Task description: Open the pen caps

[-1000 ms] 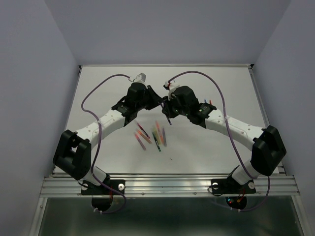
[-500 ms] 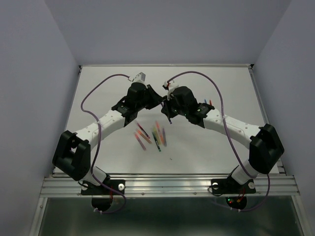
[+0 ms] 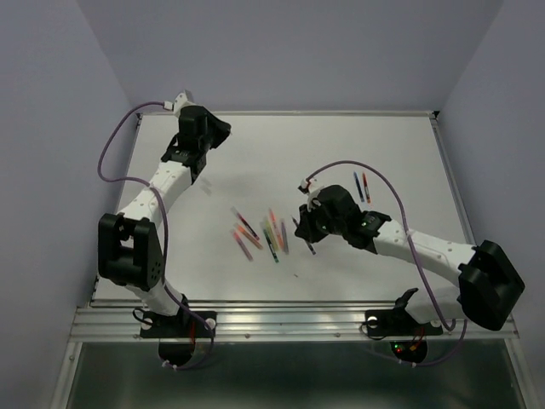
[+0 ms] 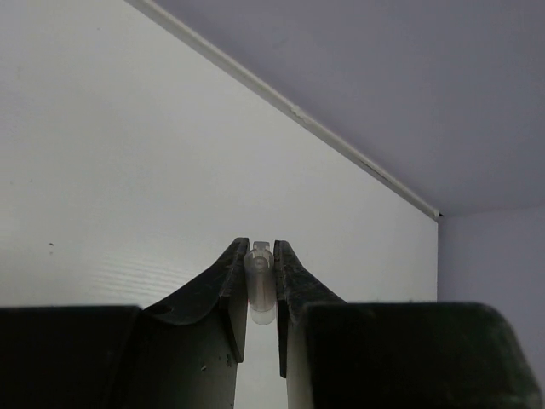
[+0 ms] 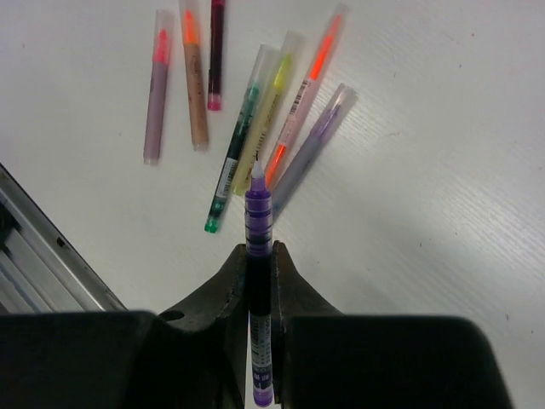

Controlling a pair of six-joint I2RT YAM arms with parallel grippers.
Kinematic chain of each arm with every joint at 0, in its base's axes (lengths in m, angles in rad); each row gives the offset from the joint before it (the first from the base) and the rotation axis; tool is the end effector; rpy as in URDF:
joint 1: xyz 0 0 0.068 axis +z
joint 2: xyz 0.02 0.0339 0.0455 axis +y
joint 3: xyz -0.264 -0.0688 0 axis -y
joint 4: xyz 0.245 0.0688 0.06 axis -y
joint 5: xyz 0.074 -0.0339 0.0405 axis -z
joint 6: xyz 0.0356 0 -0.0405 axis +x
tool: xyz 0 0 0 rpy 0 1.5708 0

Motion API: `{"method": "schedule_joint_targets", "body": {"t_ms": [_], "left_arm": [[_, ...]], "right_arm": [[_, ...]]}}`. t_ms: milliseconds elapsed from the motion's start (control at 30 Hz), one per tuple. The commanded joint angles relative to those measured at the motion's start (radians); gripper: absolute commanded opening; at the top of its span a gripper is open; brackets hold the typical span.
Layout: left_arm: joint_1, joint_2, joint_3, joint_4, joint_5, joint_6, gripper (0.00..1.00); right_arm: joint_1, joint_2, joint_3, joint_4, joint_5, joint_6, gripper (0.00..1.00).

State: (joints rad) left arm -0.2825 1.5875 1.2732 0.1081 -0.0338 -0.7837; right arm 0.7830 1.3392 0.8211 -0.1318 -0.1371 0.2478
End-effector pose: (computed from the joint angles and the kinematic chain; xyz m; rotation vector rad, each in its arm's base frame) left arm 0.3684 -0.1057 0.3363 -0.4800 1.7735 -0.7318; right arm 0.2014 0.2073 0.2351 -0.6864 2.2060 0.7024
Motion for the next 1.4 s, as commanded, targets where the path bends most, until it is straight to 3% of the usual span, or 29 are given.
{"method": "schedule_joint_targets", "body": {"t_ms": [0, 133, 200, 433, 600, 867, 967, 1167, 1367], "left_arm": [[0.032, -0.006, 0.022, -0.028, -0.014, 0.041, 0.00], [0.063, -0.066, -0.096, -0.068, -0.041, 0.054, 0.00], [0.081, -0.108, -0.182, -0.079, -0.051, 0.058, 0.00], [0.111, -0.176, -0.354, -0.165, -0.138, 0.063, 0.00], [0.140, -0.176, -0.394, -0.180, -0.147, 0.067, 0.00], [0.161, -0.120, -0.393, -0.189, -0.147, 0.058, 0.00], [0.164, -0.104, -0.388, -0.189, -0.149, 0.055, 0.00], [0.169, -0.054, -0.360, -0.189, -0.141, 0.044, 0.00], [0.171, -0.003, -0.342, -0.189, -0.140, 0.031, 0.00]], "right_arm": [[-0.008, -0.081, 0.003, 0.005, 0.103, 0.044, 0.01], [-0.103, -0.035, 0.039, -0.031, 0.214, 0.051, 0.01], [-0.212, 0.004, 0.070, -0.031, 0.209, 0.021, 0.01], [-0.352, 0.262, 0.237, -0.020, 0.321, -0.125, 0.02], [-0.399, 0.444, 0.354, -0.032, 0.392, -0.189, 0.07], [-0.461, 0.567, 0.449, -0.038, 0.430, -0.237, 0.17], [-0.461, 0.584, 0.458, -0.038, 0.432, -0.237, 0.29], [-0.479, 0.611, 0.484, -0.038, 0.433, -0.262, 0.34], [-0.479, 0.517, 0.481, -0.035, 0.323, -0.251, 0.56]]}}
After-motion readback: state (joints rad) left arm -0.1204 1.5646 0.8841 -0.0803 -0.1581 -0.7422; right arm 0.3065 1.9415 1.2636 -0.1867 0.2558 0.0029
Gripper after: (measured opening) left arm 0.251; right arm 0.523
